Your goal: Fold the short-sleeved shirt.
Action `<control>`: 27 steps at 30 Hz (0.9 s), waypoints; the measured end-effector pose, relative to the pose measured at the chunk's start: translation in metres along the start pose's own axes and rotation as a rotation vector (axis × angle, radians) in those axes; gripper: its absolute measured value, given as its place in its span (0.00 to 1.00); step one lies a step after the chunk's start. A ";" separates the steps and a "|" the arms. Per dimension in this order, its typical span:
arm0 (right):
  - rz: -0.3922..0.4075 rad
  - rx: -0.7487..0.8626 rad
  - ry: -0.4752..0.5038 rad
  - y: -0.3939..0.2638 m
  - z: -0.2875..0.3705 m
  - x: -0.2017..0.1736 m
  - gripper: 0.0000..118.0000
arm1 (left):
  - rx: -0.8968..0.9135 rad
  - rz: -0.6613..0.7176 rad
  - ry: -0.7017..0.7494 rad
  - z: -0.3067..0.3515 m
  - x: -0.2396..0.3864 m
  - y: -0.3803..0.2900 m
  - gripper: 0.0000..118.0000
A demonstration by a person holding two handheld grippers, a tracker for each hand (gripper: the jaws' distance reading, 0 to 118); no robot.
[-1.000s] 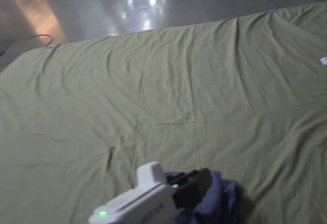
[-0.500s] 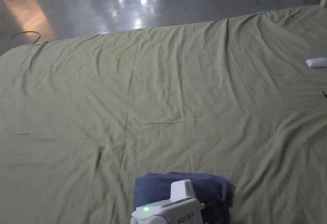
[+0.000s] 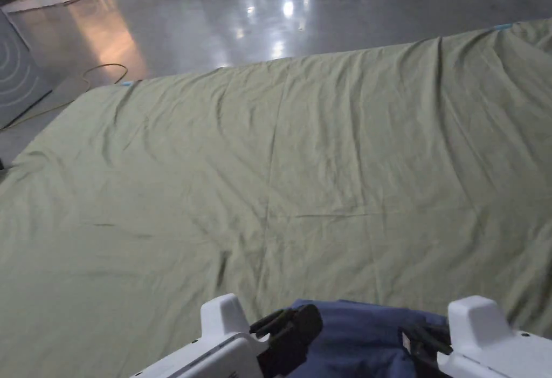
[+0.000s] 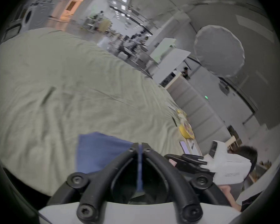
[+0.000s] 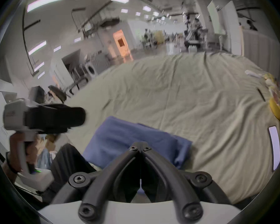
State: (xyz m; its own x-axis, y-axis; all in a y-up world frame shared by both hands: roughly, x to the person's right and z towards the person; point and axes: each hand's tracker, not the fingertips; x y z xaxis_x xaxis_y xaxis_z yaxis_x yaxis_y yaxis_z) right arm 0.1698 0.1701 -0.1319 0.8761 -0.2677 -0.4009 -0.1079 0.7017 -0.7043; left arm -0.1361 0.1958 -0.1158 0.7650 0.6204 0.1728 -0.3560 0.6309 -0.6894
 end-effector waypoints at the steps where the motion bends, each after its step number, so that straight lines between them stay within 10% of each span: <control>1: -0.009 -0.061 -0.020 -0.001 -0.018 0.006 0.00 | 0.000 0.029 0.024 0.004 -0.011 0.001 0.13; 4: 0.071 -0.350 -0.158 -0.028 -0.065 0.025 0.00 | -0.036 0.097 0.102 0.008 -0.036 -0.001 0.65; 6: -0.027 -0.158 -0.065 -0.038 -0.056 0.038 0.00 | -0.042 0.104 0.053 0.009 -0.047 -0.002 0.73; 8: -0.176 -0.209 -0.049 -0.033 -0.053 0.045 0.00 | -0.093 0.158 -0.027 0.002 -0.060 0.000 0.74; 16: -0.123 -0.226 -0.060 -0.030 -0.051 0.043 0.00 | -0.269 0.159 -0.061 -0.082 -0.071 -0.011 0.74; 20: -0.134 -0.214 -0.065 -0.033 -0.050 0.042 0.00 | -0.275 0.089 0.004 -0.085 -0.070 -0.012 0.42; 27: -0.124 -0.198 -0.069 -0.035 -0.049 0.040 0.00 | -0.271 0.109 -0.008 -0.081 -0.073 -0.014 0.36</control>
State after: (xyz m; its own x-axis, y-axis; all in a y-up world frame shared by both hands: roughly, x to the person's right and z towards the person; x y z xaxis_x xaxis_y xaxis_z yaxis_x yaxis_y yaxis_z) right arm 0.1856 0.1024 -0.1520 0.9179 -0.2929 -0.2677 -0.0812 0.5216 -0.8493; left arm -0.1438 0.1037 -0.1757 0.7253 0.6823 0.0917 -0.2789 0.4131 -0.8669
